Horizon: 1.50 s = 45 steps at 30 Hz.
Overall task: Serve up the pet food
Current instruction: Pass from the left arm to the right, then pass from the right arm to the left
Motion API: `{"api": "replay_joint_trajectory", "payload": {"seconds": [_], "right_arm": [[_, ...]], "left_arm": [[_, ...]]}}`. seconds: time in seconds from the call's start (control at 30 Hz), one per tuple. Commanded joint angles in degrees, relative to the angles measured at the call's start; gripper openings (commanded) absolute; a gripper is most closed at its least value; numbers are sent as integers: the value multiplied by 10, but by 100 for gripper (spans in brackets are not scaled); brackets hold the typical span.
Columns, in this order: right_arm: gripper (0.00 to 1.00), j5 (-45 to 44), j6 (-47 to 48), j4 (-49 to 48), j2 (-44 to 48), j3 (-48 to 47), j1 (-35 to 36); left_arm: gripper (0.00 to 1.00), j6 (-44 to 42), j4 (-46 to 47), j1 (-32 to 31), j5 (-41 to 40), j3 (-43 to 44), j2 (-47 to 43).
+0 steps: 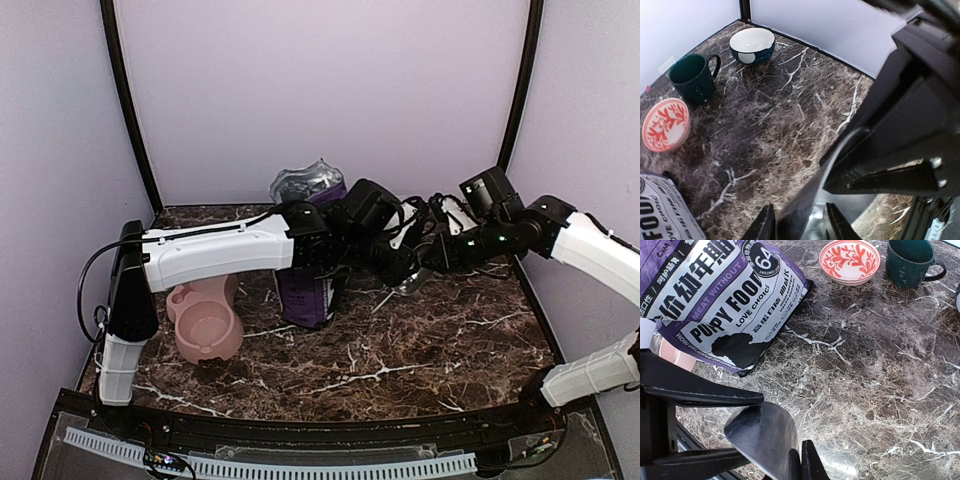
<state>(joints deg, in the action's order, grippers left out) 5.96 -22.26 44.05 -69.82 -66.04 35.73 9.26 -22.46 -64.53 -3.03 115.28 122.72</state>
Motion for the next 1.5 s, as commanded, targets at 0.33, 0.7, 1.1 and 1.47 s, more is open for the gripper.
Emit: {"api": "replay_joint_trajectory", "payload": {"seconds": [0.33, 0.7, 1.1, 1.47], "right_arm": [[0, -51, -23, -58, 85, 42, -28], [0, -57, -49, -178, 190, 60, -45], [0, 9, -105, -343, 243, 120, -44], [0, 71, -149, -442, 238, 149, -44]], "left_arm": [[59, -12, -4, -3, -9, 31, -56], [63, -12, 19, 34, 12, -16, -147], [68, 25, 124, 100, 86, -181, -288], [69, 51, 201, 115, 206, -252, -330]]}}
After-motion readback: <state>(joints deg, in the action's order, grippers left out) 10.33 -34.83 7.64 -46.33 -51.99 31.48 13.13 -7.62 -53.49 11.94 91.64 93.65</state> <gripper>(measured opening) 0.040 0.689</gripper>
